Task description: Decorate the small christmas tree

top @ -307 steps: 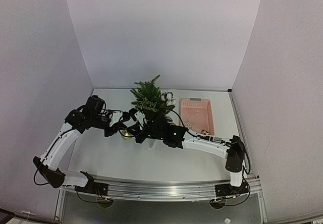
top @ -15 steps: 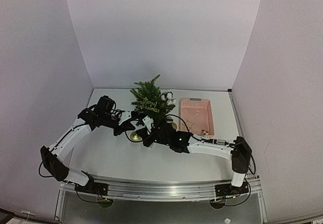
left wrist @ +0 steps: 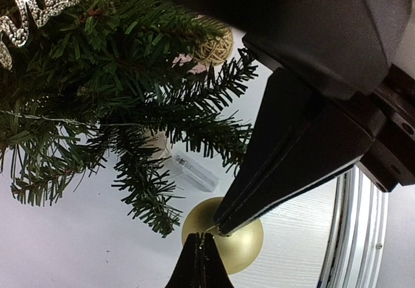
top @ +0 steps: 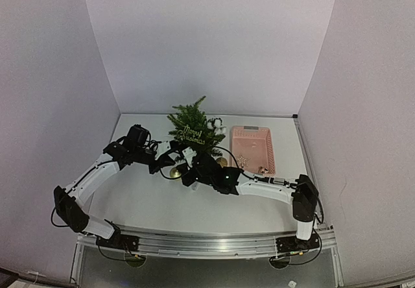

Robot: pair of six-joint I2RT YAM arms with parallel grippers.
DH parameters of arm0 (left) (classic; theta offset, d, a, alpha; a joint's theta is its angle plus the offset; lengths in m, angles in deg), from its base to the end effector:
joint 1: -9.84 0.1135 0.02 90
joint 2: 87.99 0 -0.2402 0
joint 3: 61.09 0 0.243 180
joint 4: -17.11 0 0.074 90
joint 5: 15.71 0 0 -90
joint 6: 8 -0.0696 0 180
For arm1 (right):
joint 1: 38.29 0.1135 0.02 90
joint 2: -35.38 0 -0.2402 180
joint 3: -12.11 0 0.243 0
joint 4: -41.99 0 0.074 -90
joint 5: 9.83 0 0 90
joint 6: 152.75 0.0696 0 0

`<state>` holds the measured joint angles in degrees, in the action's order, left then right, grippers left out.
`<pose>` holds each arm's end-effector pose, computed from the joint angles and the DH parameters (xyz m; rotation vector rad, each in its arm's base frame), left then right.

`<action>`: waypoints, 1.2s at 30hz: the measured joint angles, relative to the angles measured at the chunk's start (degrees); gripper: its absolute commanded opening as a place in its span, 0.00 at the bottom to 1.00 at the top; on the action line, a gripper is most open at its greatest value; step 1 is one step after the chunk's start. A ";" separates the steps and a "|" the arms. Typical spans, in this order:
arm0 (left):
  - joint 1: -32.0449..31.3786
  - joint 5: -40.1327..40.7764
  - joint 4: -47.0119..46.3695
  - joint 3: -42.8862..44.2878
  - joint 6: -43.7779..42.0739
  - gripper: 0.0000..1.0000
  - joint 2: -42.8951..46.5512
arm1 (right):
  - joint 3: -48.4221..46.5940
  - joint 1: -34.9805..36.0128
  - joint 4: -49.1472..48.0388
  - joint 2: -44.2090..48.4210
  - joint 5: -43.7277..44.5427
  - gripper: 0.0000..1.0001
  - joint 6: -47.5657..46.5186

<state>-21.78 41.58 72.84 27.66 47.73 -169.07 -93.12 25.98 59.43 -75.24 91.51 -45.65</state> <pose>0.2461 -0.1957 0.2846 1.4817 1.8062 -0.6605 0.2197 0.4243 0.2603 -0.6897 1.9145 0.7261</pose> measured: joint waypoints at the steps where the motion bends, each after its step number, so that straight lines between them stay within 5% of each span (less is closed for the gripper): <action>1: -0.01 0.23 -0.35 -0.22 0.12 0.00 0.00 | -0.31 0.00 0.30 -0.18 0.39 0.00 0.12; 36: 0.43 4.59 -4.90 -1.39 0.26 0.00 0.47 | -6.88 0.00 4.44 -3.83 7.45 0.00 0.73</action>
<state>-21.35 46.17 67.94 26.27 48.00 -168.60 -99.99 25.98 63.88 -79.07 98.97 -44.92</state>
